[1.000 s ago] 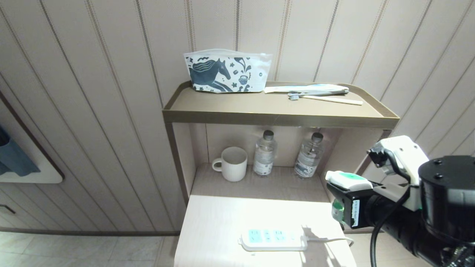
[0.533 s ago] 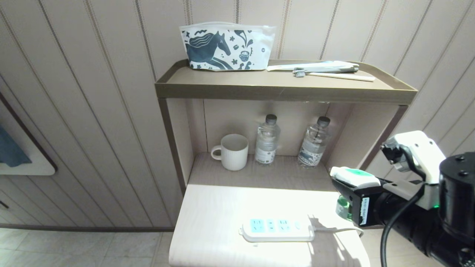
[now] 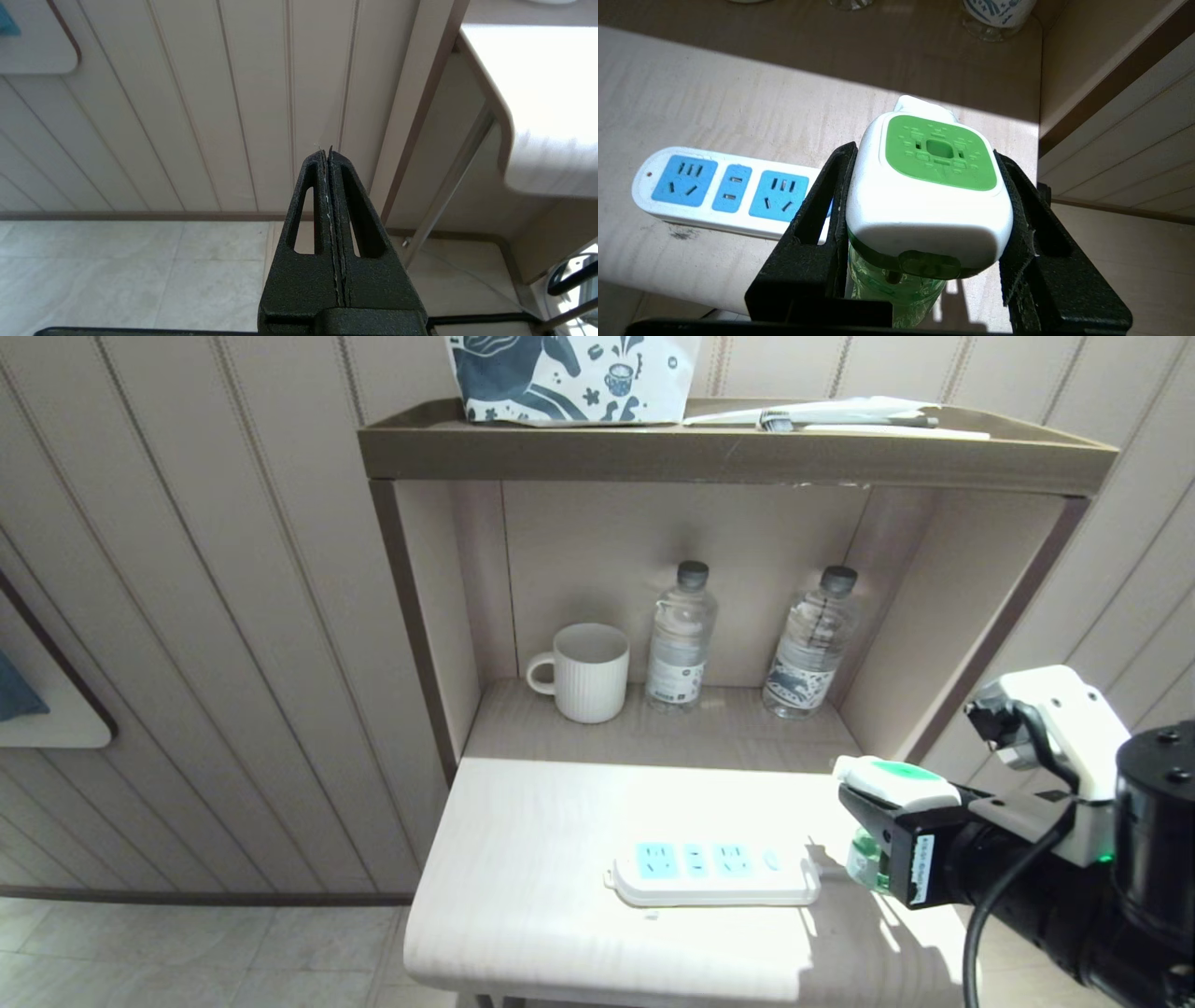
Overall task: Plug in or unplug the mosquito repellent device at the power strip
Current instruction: Place the mosquito repellent liquid on the table
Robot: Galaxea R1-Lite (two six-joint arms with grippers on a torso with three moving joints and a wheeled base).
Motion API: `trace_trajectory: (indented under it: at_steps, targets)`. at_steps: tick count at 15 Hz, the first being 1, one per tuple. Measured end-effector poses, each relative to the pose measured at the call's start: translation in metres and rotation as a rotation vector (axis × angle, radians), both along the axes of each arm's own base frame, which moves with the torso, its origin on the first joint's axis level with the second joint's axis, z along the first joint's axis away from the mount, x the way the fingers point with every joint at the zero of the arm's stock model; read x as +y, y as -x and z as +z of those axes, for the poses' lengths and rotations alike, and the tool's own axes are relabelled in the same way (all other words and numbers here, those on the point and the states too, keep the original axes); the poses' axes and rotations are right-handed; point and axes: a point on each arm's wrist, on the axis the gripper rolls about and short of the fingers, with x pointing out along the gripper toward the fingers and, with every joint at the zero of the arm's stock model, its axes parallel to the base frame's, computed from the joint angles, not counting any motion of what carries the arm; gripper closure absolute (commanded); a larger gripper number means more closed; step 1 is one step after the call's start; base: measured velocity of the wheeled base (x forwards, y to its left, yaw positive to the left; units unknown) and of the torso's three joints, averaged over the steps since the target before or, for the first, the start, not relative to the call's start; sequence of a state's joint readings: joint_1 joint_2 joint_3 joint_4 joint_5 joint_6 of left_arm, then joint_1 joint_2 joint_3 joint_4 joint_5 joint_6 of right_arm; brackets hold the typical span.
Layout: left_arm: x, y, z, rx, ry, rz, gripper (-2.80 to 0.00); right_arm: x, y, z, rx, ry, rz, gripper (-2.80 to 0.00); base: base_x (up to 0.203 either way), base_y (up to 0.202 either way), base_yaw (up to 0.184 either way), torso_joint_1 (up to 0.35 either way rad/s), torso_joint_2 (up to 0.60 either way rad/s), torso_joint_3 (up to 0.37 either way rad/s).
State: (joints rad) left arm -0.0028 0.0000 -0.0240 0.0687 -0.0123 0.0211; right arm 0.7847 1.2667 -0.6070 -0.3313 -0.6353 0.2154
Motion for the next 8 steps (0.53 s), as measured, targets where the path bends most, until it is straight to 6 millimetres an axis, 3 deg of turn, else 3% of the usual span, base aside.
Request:
trace_trajectory:
  at_steps: [8]
  targets:
    - [0.0,0.0,0.0003,-0.002,-0.001,0.0,0.0,-0.0059,0.006,0.0069,-0.097,-0.036,0.008,0.0,0.0,0.0,0.0,-0.022,0.05,0.03]
